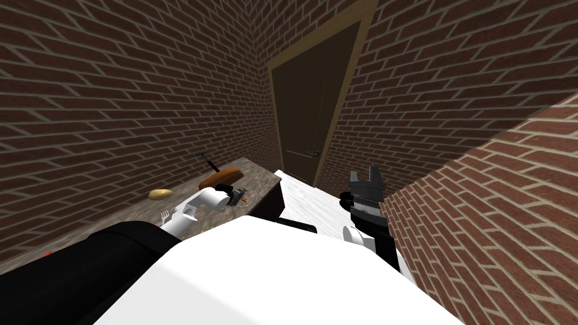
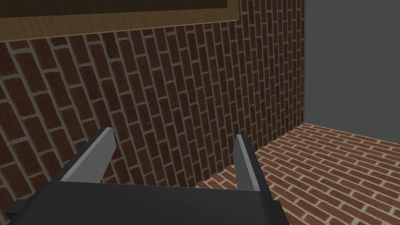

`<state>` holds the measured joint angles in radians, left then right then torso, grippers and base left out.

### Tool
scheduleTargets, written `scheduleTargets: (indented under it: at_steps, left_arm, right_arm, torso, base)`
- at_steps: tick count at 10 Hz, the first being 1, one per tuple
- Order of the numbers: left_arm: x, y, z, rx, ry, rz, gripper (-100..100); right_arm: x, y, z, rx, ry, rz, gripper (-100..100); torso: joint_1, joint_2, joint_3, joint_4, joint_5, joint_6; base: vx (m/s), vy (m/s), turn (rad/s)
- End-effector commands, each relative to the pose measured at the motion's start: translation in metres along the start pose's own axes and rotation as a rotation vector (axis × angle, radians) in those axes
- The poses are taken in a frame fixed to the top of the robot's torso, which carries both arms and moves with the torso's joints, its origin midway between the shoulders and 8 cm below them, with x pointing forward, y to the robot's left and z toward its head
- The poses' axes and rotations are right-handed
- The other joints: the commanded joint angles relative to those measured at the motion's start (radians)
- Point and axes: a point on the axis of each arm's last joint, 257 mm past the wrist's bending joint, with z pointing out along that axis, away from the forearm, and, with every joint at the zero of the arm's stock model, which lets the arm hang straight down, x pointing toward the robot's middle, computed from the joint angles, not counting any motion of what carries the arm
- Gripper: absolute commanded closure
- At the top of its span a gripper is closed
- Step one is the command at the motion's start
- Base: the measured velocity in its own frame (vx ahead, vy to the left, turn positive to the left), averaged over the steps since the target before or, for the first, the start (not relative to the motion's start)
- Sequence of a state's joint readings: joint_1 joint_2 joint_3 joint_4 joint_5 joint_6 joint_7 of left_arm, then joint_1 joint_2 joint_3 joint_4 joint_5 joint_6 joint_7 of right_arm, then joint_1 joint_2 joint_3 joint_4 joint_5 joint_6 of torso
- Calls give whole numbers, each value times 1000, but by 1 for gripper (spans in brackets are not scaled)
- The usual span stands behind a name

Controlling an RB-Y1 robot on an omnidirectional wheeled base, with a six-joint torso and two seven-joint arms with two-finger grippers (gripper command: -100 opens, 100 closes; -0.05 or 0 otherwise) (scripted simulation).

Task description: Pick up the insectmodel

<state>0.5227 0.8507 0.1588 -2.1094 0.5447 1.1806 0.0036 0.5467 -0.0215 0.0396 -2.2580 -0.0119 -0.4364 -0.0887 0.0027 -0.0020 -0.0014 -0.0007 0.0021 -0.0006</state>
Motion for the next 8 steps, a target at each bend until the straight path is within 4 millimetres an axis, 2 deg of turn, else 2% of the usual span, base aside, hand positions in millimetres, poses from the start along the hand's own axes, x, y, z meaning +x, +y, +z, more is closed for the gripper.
scheduleTargets:
  at_steps: [1, 5, 6, 7, 8]
  left_arm:
    - [0, 0, 0, 0, 0, 0, 100]
    - [0, 0, 0, 0, 0, 0, 100]
    - [0, 0, 0, 0, 0, 0, 0]
    - [1, -2, -8, 2, 2, 7, 100]
    - [2, -4, -13, 3, 3, 11, 100]
  right_arm:
    - [0, 0, 0, 0, 0, 0, 0]
    - [0, 0, 0, 0, 0, 0, 0]
    - [0, 0, 0, 0, 0, 0, 0]
    - [0, 0, 0, 0, 0, 0, 0]
    - [0, 0, 0, 0, 0, 0, 0]
  torso:
    - [0, 0, 0, 0, 0, 0]
    - [1, -1, -1, 0, 0, 0]
    - [1, -1, -1, 0, 0, 0]
    - [1, -1, -1, 0, 0, 0]
    - [0, -1, -1, 0, 0, -1]
  base:
    - [0, 0, 0]
    - [-1, 0, 0]
    - [0, 0, 0]
    - [2, -1, 72]
    - [1, -5, 73]
